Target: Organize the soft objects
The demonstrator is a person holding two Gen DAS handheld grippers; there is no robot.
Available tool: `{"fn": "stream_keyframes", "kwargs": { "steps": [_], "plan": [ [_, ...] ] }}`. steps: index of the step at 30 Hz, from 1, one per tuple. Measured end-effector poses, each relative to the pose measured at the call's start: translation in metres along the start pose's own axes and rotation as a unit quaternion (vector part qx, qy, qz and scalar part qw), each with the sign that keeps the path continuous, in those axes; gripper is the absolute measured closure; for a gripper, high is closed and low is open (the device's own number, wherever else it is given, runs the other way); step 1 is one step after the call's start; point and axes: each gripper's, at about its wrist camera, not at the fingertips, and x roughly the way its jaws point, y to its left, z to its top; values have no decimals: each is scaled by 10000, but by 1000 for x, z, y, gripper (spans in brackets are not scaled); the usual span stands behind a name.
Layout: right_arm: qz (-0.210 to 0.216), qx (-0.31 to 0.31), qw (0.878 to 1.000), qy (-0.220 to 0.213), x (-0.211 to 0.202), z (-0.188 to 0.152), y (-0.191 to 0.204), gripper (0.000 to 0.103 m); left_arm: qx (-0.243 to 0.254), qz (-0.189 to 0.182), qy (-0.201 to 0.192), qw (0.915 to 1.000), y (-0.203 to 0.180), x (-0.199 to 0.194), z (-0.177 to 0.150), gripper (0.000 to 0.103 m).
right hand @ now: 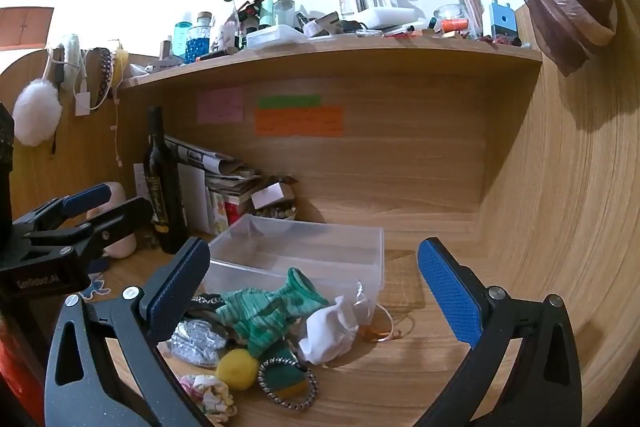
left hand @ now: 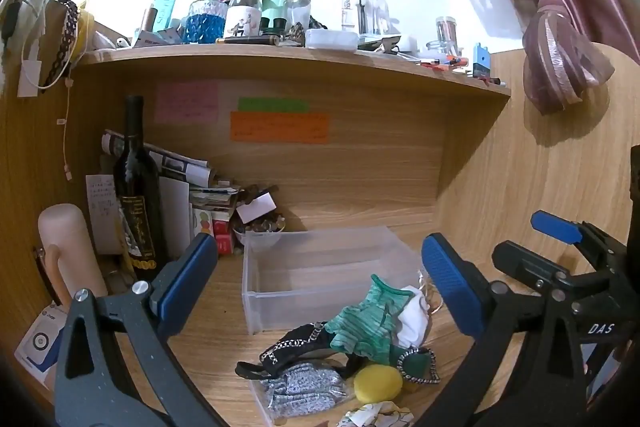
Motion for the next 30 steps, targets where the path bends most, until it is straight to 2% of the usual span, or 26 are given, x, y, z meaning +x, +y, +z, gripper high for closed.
{"fn": "stream_keyframes", "kwargs": {
  "steps": [30],
  "plan": [
    [22, 65, 9999, -135, -6, 1, 3, 0, 34, -25, -72, 10000, 1, -3, 3, 0]
  ]
}}
